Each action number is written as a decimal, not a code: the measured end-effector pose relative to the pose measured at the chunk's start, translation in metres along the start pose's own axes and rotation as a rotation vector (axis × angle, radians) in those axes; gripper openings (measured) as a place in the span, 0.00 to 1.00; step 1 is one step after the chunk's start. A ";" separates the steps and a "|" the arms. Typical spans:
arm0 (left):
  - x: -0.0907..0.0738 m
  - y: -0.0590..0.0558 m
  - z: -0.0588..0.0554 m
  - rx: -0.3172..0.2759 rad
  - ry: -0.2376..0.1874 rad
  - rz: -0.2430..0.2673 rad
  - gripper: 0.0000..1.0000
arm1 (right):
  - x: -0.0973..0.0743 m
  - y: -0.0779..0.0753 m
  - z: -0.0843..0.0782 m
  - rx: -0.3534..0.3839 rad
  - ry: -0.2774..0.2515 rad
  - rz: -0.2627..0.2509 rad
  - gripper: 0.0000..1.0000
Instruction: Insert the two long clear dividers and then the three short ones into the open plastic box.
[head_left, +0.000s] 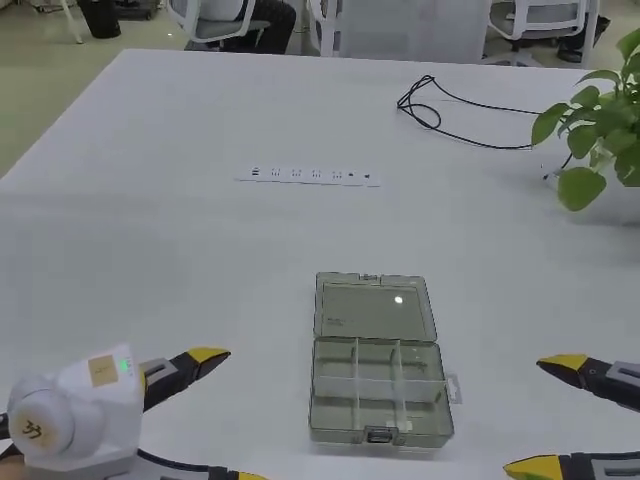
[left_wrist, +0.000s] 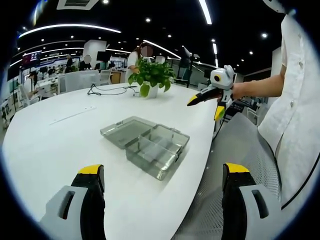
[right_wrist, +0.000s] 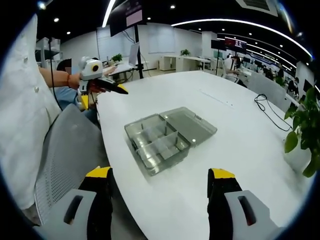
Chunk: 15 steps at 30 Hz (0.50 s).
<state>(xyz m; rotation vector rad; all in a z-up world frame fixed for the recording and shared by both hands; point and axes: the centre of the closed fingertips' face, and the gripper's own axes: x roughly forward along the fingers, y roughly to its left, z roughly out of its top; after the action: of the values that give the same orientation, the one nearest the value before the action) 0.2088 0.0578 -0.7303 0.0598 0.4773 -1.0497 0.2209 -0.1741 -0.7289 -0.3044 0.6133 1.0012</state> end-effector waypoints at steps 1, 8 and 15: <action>0.000 0.000 0.001 0.000 -0.002 0.000 1.00 | 0.000 0.000 0.000 -0.002 0.000 0.000 0.78; 0.001 -0.002 0.000 -0.001 -0.001 -0.003 1.00 | -0.001 0.004 0.001 0.000 0.001 0.000 0.78; 0.001 -0.004 -0.001 -0.002 0.001 -0.008 1.00 | -0.002 0.006 0.002 -0.004 0.004 0.005 0.78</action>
<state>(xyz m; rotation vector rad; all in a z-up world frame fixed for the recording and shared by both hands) 0.2057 0.0558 -0.7307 0.0571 0.4798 -1.0574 0.2159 -0.1714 -0.7263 -0.3087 0.6164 1.0067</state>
